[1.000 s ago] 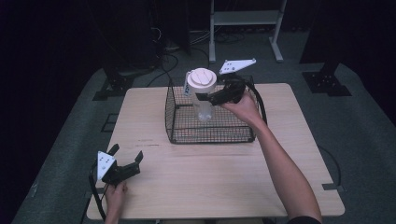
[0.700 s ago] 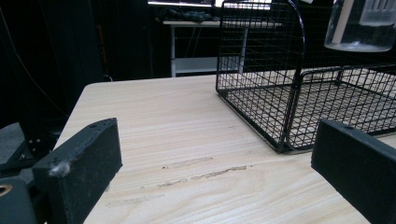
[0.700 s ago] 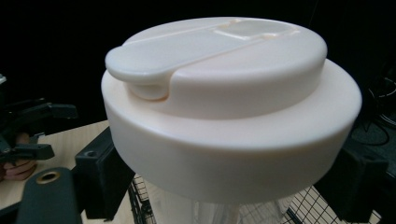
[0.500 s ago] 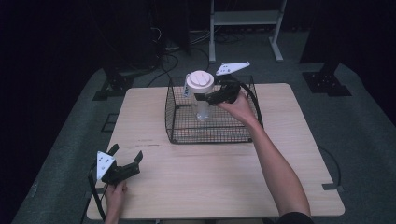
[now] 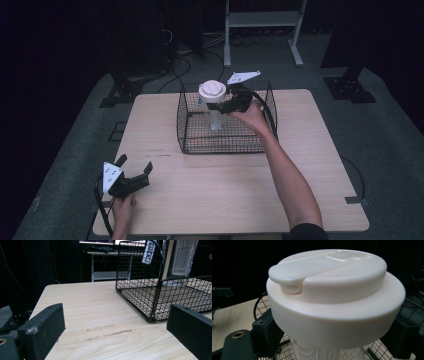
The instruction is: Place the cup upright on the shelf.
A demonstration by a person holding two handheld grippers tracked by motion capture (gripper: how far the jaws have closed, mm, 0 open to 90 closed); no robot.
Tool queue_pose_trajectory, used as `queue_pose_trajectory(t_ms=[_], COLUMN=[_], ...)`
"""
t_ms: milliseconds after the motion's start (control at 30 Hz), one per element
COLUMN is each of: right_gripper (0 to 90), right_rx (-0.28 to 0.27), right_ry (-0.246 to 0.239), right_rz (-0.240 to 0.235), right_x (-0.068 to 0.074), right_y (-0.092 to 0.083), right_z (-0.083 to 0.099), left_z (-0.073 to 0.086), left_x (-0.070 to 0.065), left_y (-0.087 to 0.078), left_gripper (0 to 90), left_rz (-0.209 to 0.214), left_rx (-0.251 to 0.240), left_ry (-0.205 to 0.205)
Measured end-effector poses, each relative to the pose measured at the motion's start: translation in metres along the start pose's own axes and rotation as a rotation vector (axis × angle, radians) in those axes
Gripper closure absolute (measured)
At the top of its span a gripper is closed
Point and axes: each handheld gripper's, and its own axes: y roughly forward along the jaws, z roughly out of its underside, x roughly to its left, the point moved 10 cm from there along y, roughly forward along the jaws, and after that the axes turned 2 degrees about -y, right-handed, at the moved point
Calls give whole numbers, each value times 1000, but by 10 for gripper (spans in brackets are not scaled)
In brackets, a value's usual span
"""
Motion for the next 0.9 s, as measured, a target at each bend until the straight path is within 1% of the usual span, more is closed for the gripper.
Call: queue_pose_trajectory(t_ms=[33,133,267,300,333,367,400,567,633,700,733,900], right_gripper=[150,150,150,150,150,150,150,150,151,150,150,150], right_rx=[0,11,38,38,65,65,82,99,108,100,99,101], right_ry=[0,6,8,8,5,5,10,22,5,1,-15,-39], right_rz=[0,-15,-10,-10,-10,-10,-9,-7,-12,-11,1,-2], right_x=[0,-2,-5,-5,-5,-5,-6,-10,-9,-9,-9,-7], right_y=[0,8,15,15,19,19,22,26,28,28,29,27], right_z=[0,7,15,15,21,21,26,32,35,35,35,36], left_z=[0,0,0,0,0,0,0,0,0,0,0,0], left_x=[0,0,0,0,0,0,1,1,1,1,1,1], left_y=[0,0,0,0,0,0,0,0,0,0,0,-1], left_gripper=[9,9,9,9,9,9,9,9,9,9,9,9], left_rz=[0,2,3,3,4,4,4,5,4,5,5,6], left_rx=[0,-4,-4,-4,-4,-4,-4,-5,-5,-5,-5,-6], left_ry=[0,-3,-3,-3,-4,-4,-5,-4,-5,-5,-4,-6])
